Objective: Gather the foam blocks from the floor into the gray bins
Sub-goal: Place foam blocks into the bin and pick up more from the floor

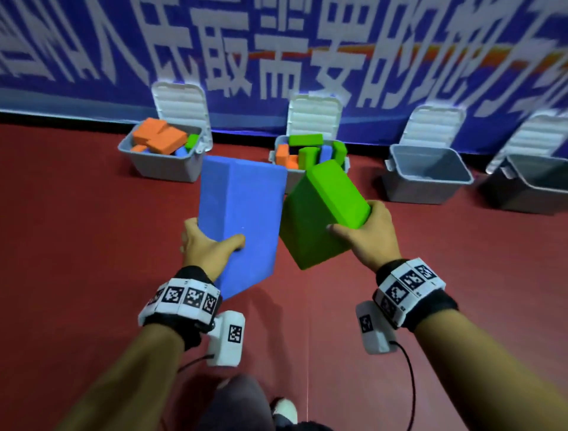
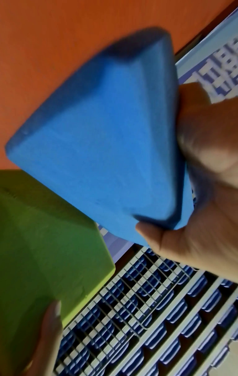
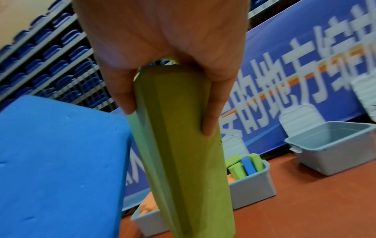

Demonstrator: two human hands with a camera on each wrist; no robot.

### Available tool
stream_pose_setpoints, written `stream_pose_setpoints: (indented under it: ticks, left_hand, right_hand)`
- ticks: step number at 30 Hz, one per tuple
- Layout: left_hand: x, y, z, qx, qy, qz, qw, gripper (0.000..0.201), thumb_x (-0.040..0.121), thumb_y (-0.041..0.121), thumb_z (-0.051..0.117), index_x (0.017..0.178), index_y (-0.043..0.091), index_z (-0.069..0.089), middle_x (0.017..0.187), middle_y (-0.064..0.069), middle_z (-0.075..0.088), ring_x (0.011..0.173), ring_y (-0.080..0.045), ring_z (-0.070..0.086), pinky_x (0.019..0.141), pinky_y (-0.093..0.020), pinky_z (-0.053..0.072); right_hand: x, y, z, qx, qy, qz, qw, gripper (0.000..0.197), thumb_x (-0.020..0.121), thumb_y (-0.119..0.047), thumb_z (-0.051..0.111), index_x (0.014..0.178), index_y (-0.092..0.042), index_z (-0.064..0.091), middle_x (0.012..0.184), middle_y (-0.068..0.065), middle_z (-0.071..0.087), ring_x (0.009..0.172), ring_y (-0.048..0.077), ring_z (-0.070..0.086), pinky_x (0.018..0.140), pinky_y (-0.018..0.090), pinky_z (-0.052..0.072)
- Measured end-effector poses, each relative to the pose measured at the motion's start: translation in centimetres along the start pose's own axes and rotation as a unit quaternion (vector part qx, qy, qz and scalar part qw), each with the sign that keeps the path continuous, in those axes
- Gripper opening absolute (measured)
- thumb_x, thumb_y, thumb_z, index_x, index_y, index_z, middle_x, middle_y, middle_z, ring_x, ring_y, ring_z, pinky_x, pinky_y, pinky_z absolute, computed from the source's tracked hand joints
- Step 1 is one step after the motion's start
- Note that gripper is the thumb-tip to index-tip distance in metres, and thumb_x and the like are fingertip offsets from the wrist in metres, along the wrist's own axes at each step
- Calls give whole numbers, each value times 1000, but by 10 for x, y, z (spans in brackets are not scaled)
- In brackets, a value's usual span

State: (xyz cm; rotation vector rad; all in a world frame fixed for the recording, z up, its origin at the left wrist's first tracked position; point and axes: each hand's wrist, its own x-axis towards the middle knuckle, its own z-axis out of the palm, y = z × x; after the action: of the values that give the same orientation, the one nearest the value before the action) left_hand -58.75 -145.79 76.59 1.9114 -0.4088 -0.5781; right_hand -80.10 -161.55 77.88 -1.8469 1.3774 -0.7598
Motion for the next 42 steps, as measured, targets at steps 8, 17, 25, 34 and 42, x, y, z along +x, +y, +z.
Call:
stream_pose_setpoints:
  ticks: [8,17,25,34,42]
  left_hand:
    - [82,65,158,-37,-162,61,984,76,69,4,79,128,23,34,110,4,56,96,-18,55,81,-25,41]
    - [240,127,279,-48,-172,23,984,72,60,19,78,116,20,32,121,-6,52,99,-25,54,81,-33,40]
    - [302,188,414,-131,-258,17,957,77,68,33,78,131,27,34,120,8,55,105,-14,56,88,-29,40]
    - [324,233,618,-11,-268,32,963,72,72,-1,73,127,14,30,114,-3,49,94,-19,51,80,-25,37]
    - [335,275,785,27,-241,25,970,89,57,-9,76,128,20,30,119,-6,50,109,-27,53,94,-42,47]
  right_hand:
    - [104,54,-53,20,88,84,992,67,62,-25,87,114,-9,48,102,2,55,89,16,53,72,22,36]
    - [278,76,-50,5,131,147,980,70,62,-22,87,117,-7,47,105,6,57,90,19,53,74,26,39]
    - [391,108,-84,29,157,192,968,63,64,-17,87,110,-13,43,99,4,55,87,19,53,68,24,40]
    - [522,224,-167,31,179,213,960,64,60,-20,88,106,-17,43,100,4,57,86,19,54,62,22,37]
    - [634,323,-288,42,185,229,955,63,57,-15,89,101,-12,45,97,7,57,87,25,57,70,31,42]
